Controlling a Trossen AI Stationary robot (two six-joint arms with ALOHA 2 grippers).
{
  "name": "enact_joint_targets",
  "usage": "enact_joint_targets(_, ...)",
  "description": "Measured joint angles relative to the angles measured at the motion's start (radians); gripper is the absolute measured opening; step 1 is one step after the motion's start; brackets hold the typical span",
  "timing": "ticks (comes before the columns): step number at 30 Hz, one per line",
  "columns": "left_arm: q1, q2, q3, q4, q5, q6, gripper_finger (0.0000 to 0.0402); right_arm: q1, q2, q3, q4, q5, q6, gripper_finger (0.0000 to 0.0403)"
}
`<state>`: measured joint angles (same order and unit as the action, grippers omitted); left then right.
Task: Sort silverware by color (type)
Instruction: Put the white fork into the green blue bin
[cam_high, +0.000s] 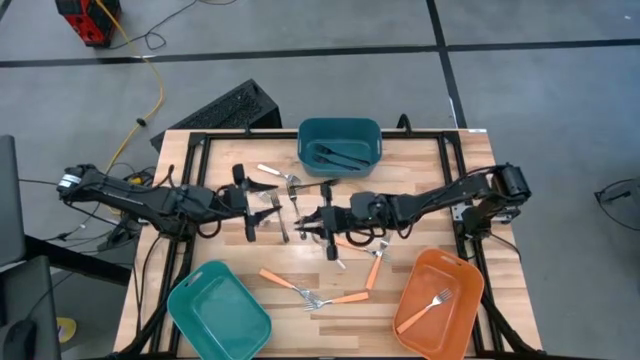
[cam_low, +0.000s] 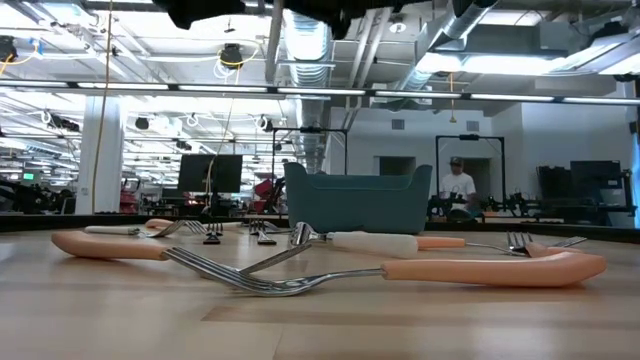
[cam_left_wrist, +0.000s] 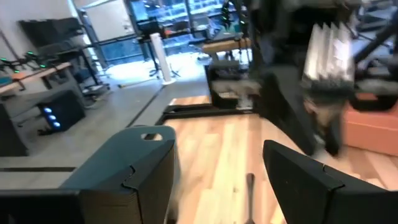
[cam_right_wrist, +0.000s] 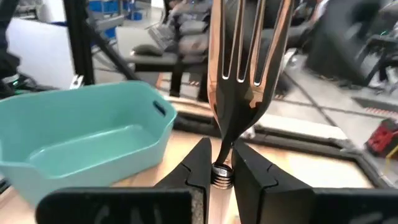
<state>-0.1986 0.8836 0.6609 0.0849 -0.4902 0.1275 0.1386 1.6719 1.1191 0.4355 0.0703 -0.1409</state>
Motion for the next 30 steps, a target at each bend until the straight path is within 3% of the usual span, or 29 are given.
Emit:
enact_joint_targets(9, 0.0, -0.052, 0.0, 0.0, -0.052, 0.007, 0.023, 0.014, 0.167, 0.053, 0.183, -0.124, 0.018, 0.0065)
enact_joint_targets(25, 0.02, -0.147, 0.0, 0.002, -0.075, 0.046, 0.023, -0.02, 0.563, 0.613, 0.07, -0.623, -0.006, 0.0065)
enact_joint_targets(30, 0.024, -0.177, 0.0, 0.001, -0.09, 0.042, 0.023, -0.031, 0.652, 0.742, 0.062, -0.732, 0.057, 0.0065)
